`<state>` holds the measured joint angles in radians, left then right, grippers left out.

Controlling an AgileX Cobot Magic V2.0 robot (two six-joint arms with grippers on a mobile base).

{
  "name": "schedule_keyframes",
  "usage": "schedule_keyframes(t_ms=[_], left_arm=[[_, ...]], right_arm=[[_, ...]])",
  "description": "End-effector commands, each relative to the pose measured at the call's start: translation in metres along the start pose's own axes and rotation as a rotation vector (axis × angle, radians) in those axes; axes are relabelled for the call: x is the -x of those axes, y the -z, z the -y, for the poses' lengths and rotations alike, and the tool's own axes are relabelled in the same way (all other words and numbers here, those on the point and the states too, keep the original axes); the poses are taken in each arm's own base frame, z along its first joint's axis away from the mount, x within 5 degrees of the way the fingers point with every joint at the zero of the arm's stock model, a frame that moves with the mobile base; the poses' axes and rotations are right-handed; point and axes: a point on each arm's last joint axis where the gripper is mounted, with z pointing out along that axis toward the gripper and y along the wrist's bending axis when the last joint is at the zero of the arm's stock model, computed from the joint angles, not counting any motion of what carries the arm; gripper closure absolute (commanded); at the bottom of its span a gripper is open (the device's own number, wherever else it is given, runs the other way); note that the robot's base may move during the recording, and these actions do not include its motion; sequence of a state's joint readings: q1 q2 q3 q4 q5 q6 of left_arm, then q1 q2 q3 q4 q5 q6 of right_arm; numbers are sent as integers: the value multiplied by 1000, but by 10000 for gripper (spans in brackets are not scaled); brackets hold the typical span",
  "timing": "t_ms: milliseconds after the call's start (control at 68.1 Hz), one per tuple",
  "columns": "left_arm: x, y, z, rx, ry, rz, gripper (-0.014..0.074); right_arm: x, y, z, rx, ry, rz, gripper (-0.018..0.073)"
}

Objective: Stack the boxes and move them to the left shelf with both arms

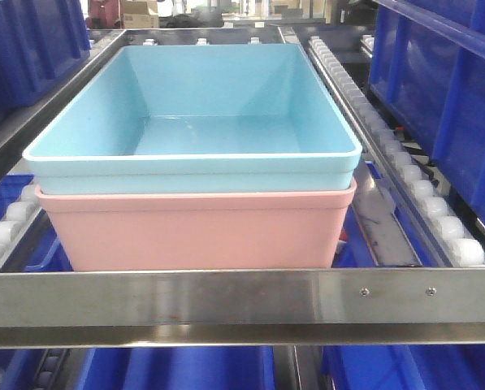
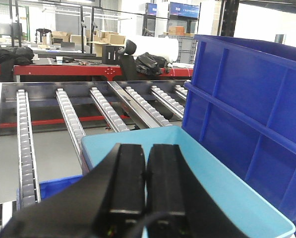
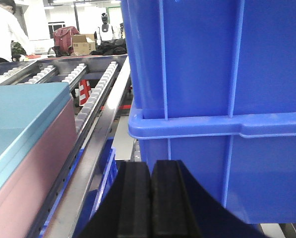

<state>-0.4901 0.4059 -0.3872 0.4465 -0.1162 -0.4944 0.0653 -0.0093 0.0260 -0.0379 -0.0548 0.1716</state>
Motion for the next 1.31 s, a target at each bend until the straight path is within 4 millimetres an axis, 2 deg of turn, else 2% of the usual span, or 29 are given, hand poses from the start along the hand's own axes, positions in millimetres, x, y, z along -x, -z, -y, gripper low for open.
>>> schedule_keyframes(t_ms=[0, 499, 631, 822, 939, 1086, 1292], left_arm=[[16, 0, 5, -47, 8, 99, 599], [16, 0, 5, -47, 8, 99, 599], [9, 0, 2, -17, -26, 82, 599], [-22, 11, -11, 121, -126, 52, 599], [-49, 28, -20, 235, -108, 36, 599], [-72, 47, -24, 345, -122, 59, 599], [-99, 58, -29, 424, -63, 48, 599]], right_arm=[[9, 1, -1, 8, 16, 102, 503], [8, 1, -1, 7, 16, 96, 503], [8, 1, -1, 7, 16, 96, 503], [8, 1, -1, 7, 16, 96, 503], [8, 1, -1, 7, 16, 96, 503], [8, 1, -1, 7, 16, 96, 503], [8, 1, -1, 7, 16, 96, 503]])
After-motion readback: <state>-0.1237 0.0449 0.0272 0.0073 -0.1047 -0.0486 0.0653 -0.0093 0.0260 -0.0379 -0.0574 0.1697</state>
